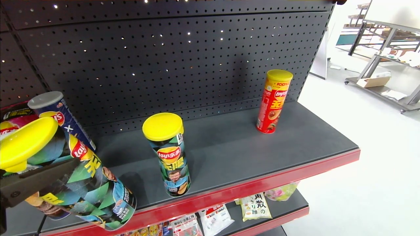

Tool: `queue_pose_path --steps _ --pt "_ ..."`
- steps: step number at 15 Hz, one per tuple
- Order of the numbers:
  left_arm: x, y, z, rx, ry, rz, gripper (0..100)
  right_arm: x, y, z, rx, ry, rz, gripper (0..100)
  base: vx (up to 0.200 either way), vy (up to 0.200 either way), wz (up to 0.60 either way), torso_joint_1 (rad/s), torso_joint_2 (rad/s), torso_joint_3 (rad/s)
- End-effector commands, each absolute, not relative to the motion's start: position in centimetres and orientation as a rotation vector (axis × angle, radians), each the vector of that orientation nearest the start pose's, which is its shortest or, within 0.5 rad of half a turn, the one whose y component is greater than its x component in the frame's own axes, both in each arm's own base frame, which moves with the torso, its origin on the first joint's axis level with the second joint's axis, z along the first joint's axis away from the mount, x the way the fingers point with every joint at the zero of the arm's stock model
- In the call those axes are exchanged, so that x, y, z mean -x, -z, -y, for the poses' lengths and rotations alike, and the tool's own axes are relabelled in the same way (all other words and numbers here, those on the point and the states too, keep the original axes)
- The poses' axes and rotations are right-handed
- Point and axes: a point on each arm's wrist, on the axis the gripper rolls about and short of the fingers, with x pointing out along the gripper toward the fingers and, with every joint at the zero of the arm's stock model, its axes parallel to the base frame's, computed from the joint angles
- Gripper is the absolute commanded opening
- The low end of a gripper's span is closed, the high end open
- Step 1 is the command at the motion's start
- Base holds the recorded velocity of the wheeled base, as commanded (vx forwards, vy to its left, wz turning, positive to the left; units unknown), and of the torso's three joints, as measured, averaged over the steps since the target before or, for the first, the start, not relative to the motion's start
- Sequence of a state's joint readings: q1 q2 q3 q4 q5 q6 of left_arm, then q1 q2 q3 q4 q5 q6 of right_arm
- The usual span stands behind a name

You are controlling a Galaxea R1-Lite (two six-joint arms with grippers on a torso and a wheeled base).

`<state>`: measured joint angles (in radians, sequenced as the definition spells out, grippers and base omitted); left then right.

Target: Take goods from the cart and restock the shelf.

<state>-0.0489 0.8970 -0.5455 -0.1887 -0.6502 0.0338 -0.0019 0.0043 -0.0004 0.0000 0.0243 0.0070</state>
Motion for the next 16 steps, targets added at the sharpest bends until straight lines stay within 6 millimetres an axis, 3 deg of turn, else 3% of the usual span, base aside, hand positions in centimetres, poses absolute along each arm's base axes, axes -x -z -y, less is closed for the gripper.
queue_pose_path --steps 1,9,16 --pt "-10.5 -22.8 1.9 0.018 0.699 -0.159 0 2.3 -7.5 -0.1 -0.006 -0.023 0.000 100 0.000 0.000 0.00 0.000 0.00 0.000" --pt "-17.4 -23.6 2.2 -0.084 0.688 -0.143 0 2.3 -7.5 -0.1 -0.006 -0.023 0.000 100 0.000 0.000 0.00 0.000 0.00 0.000" --pt "-22.0 -23.0 3.2 -0.137 0.690 -0.143 0 2.3 -7.5 -0.1 -0.006 -0.023 0.000 100 0.000 0.000 0.00 0.000 0.00 0.000"
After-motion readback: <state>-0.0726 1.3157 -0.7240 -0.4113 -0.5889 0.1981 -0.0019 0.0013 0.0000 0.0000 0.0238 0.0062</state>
